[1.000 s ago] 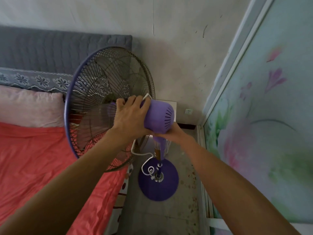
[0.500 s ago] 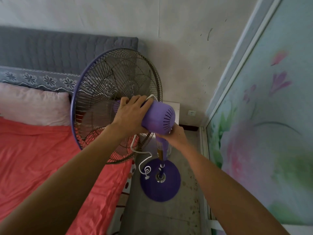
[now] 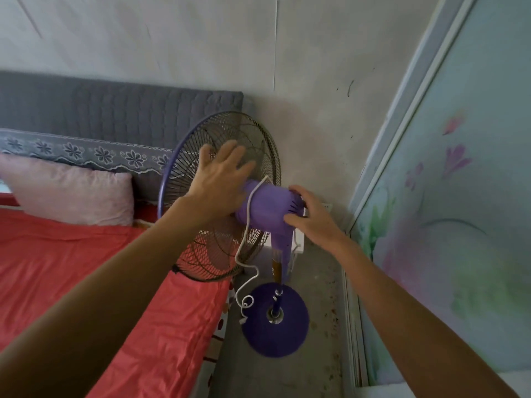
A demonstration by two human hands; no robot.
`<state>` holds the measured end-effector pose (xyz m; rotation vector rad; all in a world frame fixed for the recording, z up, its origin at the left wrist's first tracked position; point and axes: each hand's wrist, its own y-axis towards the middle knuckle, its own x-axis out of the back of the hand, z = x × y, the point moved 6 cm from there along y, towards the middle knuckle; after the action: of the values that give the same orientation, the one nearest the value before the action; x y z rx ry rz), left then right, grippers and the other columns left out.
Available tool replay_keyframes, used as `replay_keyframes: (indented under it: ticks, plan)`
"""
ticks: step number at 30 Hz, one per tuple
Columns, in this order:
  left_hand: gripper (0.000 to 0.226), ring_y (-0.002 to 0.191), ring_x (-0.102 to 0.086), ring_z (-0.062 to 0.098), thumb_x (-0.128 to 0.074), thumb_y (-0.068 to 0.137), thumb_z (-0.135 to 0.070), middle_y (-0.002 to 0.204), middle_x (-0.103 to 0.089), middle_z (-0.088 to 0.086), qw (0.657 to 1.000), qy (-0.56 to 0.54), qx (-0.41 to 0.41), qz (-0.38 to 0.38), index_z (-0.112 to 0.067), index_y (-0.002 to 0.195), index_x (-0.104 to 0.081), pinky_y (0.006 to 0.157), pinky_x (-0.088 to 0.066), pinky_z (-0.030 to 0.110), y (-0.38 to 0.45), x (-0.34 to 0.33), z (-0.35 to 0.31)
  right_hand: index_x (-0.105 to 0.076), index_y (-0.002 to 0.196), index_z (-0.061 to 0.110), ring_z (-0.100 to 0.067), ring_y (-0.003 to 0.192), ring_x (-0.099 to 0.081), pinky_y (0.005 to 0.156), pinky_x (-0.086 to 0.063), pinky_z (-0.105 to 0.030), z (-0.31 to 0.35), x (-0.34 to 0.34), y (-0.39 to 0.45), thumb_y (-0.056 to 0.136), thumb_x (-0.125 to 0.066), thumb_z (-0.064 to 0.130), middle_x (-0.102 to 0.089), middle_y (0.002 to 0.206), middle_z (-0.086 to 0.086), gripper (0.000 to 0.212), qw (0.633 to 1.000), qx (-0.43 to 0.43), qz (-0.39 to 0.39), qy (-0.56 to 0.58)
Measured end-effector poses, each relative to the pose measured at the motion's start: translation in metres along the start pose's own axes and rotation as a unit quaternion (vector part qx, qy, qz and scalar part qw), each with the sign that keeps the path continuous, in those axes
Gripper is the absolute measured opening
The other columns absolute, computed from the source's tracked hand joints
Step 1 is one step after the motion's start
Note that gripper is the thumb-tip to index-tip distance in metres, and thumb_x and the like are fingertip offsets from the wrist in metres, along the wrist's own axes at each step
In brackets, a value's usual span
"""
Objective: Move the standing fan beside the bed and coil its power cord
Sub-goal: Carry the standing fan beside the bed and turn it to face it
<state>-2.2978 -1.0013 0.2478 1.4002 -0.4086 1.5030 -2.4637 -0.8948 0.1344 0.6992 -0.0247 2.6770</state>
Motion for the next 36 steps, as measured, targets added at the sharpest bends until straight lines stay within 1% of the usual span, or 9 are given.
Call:
replay_keyframes:
  ticks: [3, 6, 11, 16, 20, 25, 28, 32, 36]
  plan:
    - [0.069, 0.142, -0.019, 0.041, -0.070, 0.070, -0.036, 0.154, -0.023, 0.017, 0.989, -0.011, 0.147, 0.016, -0.029, 0.135, -0.046, 0.103, -0.024, 0.063, -0.004, 0.011, 0.038, -0.046, 0.138, 0.018, -0.010, 0.115, -0.044, 0.098, -0.042, -0.028, 0.015, -0.004, 0.000, 0.079, -0.076, 0.047, -0.045, 0.130, -0.001, 0.072, 0.993, 0.032, -0.062, -0.094]
    - [0.082, 0.142, -0.010, 0.051, -0.069, 0.076, -0.051, 0.160, 0.001, 0.019, 0.972, -0.030, 0.219, 0.083, -0.041, 0.145, -0.026, 0.102, -0.026, 0.071, -0.015, 0.002, 0.048, -0.045, 0.140, 0.017, -0.016, 0.118, -0.044, 0.097, -0.037, -0.024, 0.019, -0.012, 0.002, 0.079, -0.075, 0.051, -0.038, 0.134, -0.008, 0.076, 0.987, 0.029, -0.077, -0.138]
    - [0.087, 0.134, -0.024, 0.051, -0.066, 0.077, -0.061, 0.159, -0.002, 0.021, 0.969, 0.003, 0.236, 0.074, -0.042, 0.148, -0.018, 0.099, -0.034, 0.067, -0.026, 0.011, 0.038, -0.042, 0.145, 0.016, -0.026, 0.127, -0.045, 0.098, -0.032, -0.027, 0.020, -0.008, 0.018, 0.083, -0.075, 0.036, -0.041, 0.143, -0.010, 0.073, 0.984, -0.017, -0.052, -0.169]
    - [0.083, 0.132, -0.027, 0.053, -0.066, 0.079, -0.057, 0.157, -0.004, 0.024, 0.960, 0.048, 0.261, 0.085, -0.039, 0.148, -0.022, 0.096, -0.035, 0.064, -0.026, 0.017, 0.019, -0.045, 0.143, 0.019, -0.026, 0.129, -0.046, 0.102, -0.039, -0.035, 0.021, 0.005, 0.028, 0.082, -0.076, 0.028, -0.047, 0.145, -0.007, 0.069, 0.983, -0.045, -0.008, -0.175]
    - [0.088, 0.132, -0.024, 0.054, -0.068, 0.077, -0.058, 0.158, 0.002, 0.022, 0.967, 0.029, 0.236, 0.093, -0.042, 0.148, -0.019, 0.098, -0.034, 0.065, -0.020, 0.006, 0.031, -0.052, 0.126, 0.024, -0.022, 0.107, -0.052, 0.083, -0.042, -0.031, 0.028, 0.006, 0.019, 0.070, -0.084, 0.039, -0.051, 0.122, -0.004, 0.067, 0.980, -0.056, -0.003, -0.191]
    - [0.087, 0.139, -0.010, 0.053, -0.069, 0.080, -0.054, 0.160, 0.014, 0.016, 0.972, -0.023, 0.214, 0.092, -0.048, 0.147, -0.013, 0.102, -0.026, 0.070, -0.020, -0.009, 0.049, -0.049, 0.119, 0.021, -0.019, 0.092, -0.046, 0.079, -0.039, -0.032, 0.041, -0.006, 0.009, 0.060, -0.084, 0.056, -0.043, 0.109, -0.003, 0.077, 0.967, -0.036, -0.003, -0.253]
    - [0.089, 0.138, -0.013, 0.054, -0.070, 0.079, -0.054, 0.160, 0.012, 0.018, 0.969, -0.009, 0.228, 0.097, -0.046, 0.148, -0.014, 0.101, -0.029, 0.071, -0.020, -0.006, 0.045, -0.051, 0.124, 0.017, -0.022, 0.100, -0.050, 0.084, -0.042, -0.034, 0.045, -0.006, 0.011, 0.066, -0.084, 0.051, -0.051, 0.117, -0.009, 0.075, 0.967, -0.031, 0.006, -0.254]
    - [0.088, 0.134, -0.022, 0.053, -0.064, 0.079, -0.061, 0.158, 0.004, 0.023, 0.961, 0.041, 0.249, 0.111, -0.042, 0.149, -0.015, 0.098, -0.033, 0.067, -0.020, 0.004, 0.030, -0.051, 0.135, 0.014, -0.028, 0.117, -0.053, 0.092, -0.044, -0.034, 0.042, 0.003, 0.016, 0.078, -0.080, 0.031, -0.055, 0.132, -0.011, 0.067, 0.976, -0.055, 0.014, -0.211]
    - [0.086, 0.133, -0.024, 0.053, -0.060, 0.081, -0.063, 0.157, 0.001, 0.024, 0.960, 0.056, 0.248, 0.116, -0.040, 0.150, -0.015, 0.097, -0.035, 0.065, -0.024, 0.010, 0.024, -0.049, 0.137, 0.015, -0.022, 0.110, -0.052, 0.086, -0.041, -0.028, 0.041, 0.003, 0.020, 0.080, -0.078, 0.024, -0.054, 0.134, -0.011, 0.065, 0.977, -0.062, 0.020, -0.202]
